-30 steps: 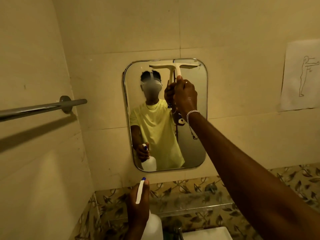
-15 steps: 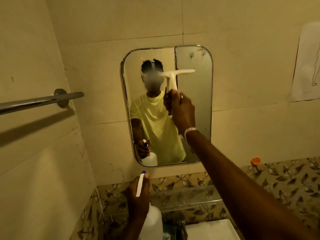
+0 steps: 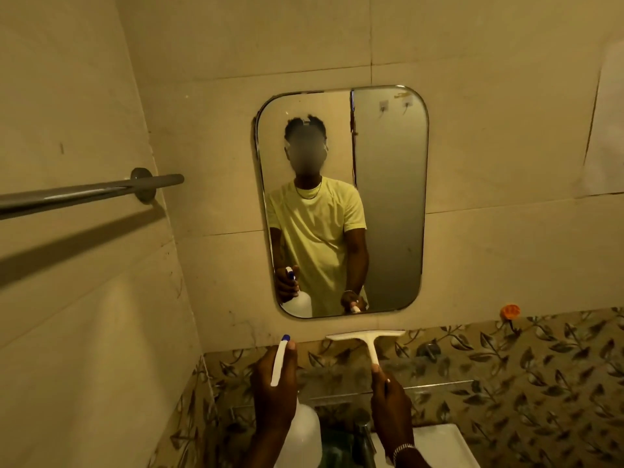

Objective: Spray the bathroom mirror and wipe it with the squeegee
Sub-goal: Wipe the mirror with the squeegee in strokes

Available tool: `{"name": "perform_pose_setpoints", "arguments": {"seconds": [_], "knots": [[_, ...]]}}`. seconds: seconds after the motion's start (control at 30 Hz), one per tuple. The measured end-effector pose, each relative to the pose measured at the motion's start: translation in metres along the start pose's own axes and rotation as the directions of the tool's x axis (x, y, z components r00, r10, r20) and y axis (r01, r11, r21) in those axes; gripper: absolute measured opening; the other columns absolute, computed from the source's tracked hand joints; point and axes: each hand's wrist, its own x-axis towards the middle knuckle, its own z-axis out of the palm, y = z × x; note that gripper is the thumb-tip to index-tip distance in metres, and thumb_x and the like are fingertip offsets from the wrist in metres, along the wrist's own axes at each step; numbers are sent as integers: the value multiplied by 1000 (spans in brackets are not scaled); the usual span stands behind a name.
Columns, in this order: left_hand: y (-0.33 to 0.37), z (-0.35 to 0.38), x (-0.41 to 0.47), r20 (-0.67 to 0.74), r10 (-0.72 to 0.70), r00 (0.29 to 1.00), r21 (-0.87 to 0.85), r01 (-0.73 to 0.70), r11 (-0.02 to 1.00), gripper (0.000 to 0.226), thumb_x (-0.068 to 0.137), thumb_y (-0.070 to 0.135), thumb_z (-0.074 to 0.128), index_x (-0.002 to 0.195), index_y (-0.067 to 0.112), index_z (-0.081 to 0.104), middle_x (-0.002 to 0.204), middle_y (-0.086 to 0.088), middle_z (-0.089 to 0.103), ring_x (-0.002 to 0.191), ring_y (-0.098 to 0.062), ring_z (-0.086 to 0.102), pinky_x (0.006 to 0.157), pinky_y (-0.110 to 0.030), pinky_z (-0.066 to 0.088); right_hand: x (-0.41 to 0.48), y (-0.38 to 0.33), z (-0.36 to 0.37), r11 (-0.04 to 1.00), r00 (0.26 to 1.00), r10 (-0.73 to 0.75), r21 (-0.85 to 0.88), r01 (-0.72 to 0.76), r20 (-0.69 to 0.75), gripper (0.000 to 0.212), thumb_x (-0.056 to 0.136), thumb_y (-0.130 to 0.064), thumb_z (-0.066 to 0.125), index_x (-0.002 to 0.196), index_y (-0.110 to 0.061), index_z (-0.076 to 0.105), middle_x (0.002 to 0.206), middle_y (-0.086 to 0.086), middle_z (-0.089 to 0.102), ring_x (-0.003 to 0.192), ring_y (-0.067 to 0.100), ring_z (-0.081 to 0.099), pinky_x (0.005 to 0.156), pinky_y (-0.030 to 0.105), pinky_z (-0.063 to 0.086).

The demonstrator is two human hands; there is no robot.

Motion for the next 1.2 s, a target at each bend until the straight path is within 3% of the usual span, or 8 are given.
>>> {"name": "perform_pose_setpoints", "arguments": {"seconds": [0.3, 0.43, 0.6, 0.83, 0.93, 1.03, 1.13, 1.2], "knots": [[0, -5, 4, -22, 62, 998, 0, -62, 998, 25, 94, 29, 64, 74, 18, 73, 63, 1, 70, 64, -12, 70, 56, -15, 54, 11, -219, -8, 853, 867, -498, 173, 492, -10, 35, 110, -46, 40, 86, -30, 61, 69, 9, 55, 59, 24, 51, 54, 35, 43], [2, -7, 6, -24, 51, 998, -42, -52, 998, 41, 87, 42, 60, 84, 4, 76, 71, -8, 73, 69, -21, 71, 60, -16, 53, 30, -322, -5, 797, 820, -567, 203, 569, -76, 38, 110, -47, 36, 95, -26, 63, 84, 21, 69, 67, 27, 60, 62, 40, 51], [3, -14, 6, -52, 18, 998, -61, -21, 998, 33, 82, 49, 60, 78, 20, 75, 65, 1, 73, 71, -9, 72, 64, -24, 54, 46, -399, 2, 788, 824, -537, 242, 566, -178, 51, 112, -41, 32, 117, -2, 65, 110, 22, 74, 95, 32, 71, 86, 45, 61], [-7, -24, 14, -44, 4, 999, -40, -6, 999, 32, 85, 52, 60, 76, 25, 75, 69, 2, 75, 69, -14, 73, 64, -34, 61, 31, -422, 40, 810, 862, -489, 298, 505, -132, 52, 113, -38, 30, 124, 0, 63, 120, 24, 70, 108, 42, 70, 98, 59, 56], [-5, -26, 16, -53, 13, 999, -34, -15, 999, 16, 86, 41, 62, 81, 30, 72, 70, 0, 74, 72, -20, 73, 71, -47, 64, 20, -422, 55, 814, 842, -528, 217, 539, -111, 53, 113, -39, 29, 123, 0, 64, 120, 23, 71, 110, 39, 69, 98, 52, 55], [-10, -29, 23, -49, 40, 998, -2, -41, 999, 29, 88, 33, 62, 84, 8, 76, 73, -12, 73, 74, -31, 72, 76, -57, 63, 19, -395, 67, 810, 815, -578, 95, 579, -40, 52, 112, -37, 29, 133, 3, 57, 129, 27, 64, 117, 41, 62, 100, 47, 50], [-9, -31, 24, -41, 51, 998, -44, -53, 998, 66, 84, 55, 57, 87, -8, 74, 75, -19, 73, 74, -33, 71, 76, -55, 62, 21, -344, 77, 814, 822, -569, 130, 566, -14, 49, 113, -36, 33, 129, 1, 59, 108, 23, 68, 82, 25, 64, 70, 30, 48], [-5, -34, 24, -70, 137, 988, -30, -139, 990, 88, 84, 76, 48, 82, -8, 74, 73, -16, 74, 69, -24, 70, 72, -36, 60, 16, -294, 81, 821, 836, -548, 184, 541, -15, 41, 113, -34, 35, 121, -5, 63, 82, 7, 64, 55, 1, 55, 47, 16, 41]]}}
